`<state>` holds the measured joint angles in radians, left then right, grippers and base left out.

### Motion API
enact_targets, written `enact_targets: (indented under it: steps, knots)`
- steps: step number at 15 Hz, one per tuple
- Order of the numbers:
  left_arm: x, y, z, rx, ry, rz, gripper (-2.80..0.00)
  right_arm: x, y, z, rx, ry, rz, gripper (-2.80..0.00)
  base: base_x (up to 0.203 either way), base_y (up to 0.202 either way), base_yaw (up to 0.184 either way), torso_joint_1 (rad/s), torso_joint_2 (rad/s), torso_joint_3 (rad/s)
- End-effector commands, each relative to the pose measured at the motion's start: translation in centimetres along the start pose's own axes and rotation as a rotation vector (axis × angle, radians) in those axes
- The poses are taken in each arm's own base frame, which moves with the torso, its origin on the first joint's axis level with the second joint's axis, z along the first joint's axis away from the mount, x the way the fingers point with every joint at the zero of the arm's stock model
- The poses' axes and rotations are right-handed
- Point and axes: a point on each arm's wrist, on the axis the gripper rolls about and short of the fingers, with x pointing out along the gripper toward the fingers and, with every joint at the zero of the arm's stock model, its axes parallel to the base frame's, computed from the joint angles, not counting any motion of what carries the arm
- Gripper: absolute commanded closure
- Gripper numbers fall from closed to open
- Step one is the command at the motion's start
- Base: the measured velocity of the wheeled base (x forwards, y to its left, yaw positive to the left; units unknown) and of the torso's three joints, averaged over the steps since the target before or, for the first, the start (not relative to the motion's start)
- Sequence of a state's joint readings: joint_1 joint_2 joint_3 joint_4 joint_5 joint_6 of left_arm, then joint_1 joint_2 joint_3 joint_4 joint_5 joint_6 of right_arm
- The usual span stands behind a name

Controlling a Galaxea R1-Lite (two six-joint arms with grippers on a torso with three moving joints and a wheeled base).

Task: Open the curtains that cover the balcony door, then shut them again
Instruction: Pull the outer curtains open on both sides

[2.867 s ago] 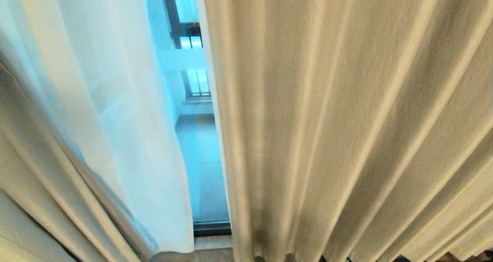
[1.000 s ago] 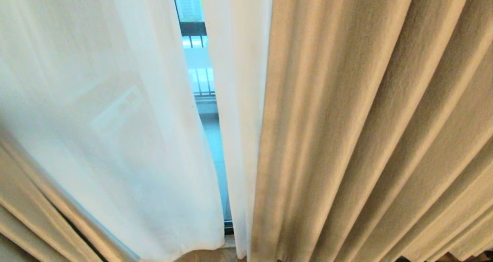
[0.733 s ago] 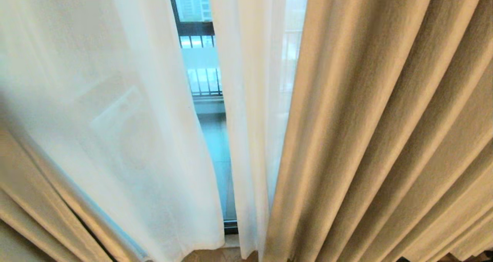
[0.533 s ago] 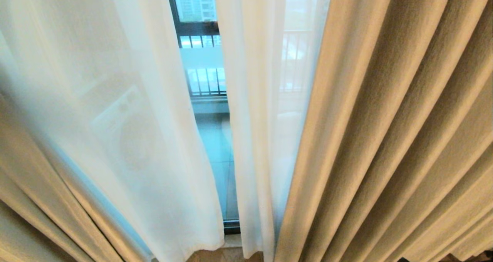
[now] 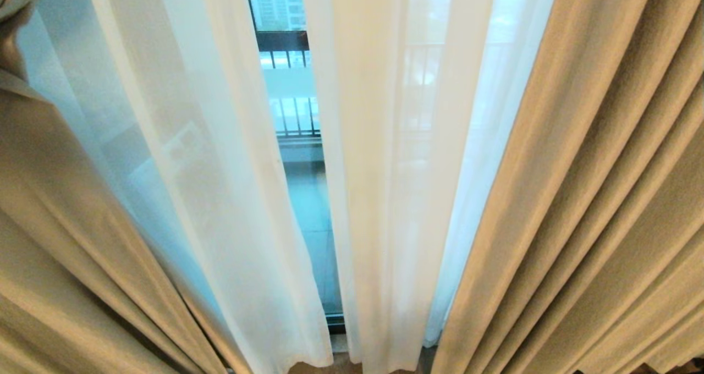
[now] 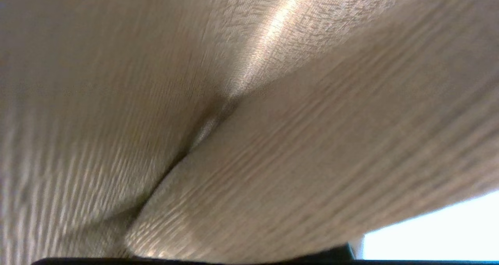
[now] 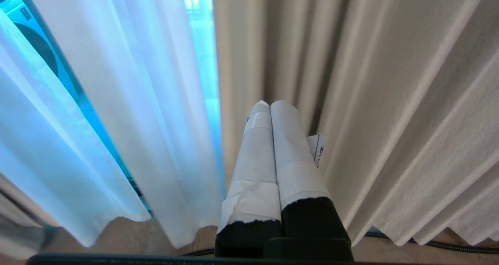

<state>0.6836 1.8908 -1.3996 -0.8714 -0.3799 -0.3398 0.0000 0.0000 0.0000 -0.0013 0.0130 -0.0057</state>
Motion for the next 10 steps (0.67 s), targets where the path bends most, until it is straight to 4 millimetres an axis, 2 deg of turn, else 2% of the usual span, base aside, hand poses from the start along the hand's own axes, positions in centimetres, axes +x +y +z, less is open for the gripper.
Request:
enact_targets:
  steps: [1, 6, 10]
  knots:
    - [-1.1, -2.3, 1.8, 0.015, -0.020, -0.045, 0.00, 0.0, 0.0, 0.0, 0.000, 0.000, 0.001, 0.00, 0.000, 0.000, 0.000, 0.000, 0.00, 0.000]
    - [-2.5, -7.8, 1.3, -0.007, 0.081, -0.204, 0.00, 0.0, 0.0, 0.0, 0.000, 0.000, 0.001, 0.00, 0.000, 0.000, 0.000, 0.000, 0.00, 0.000]
    - [-4.9, -11.3, 0.7, -0.025, 0.160, -0.287, 0.00, 0.0, 0.0, 0.0, 0.000, 0.000, 0.001, 0.00, 0.000, 0.000, 0.000, 0.000, 0.00, 0.000]
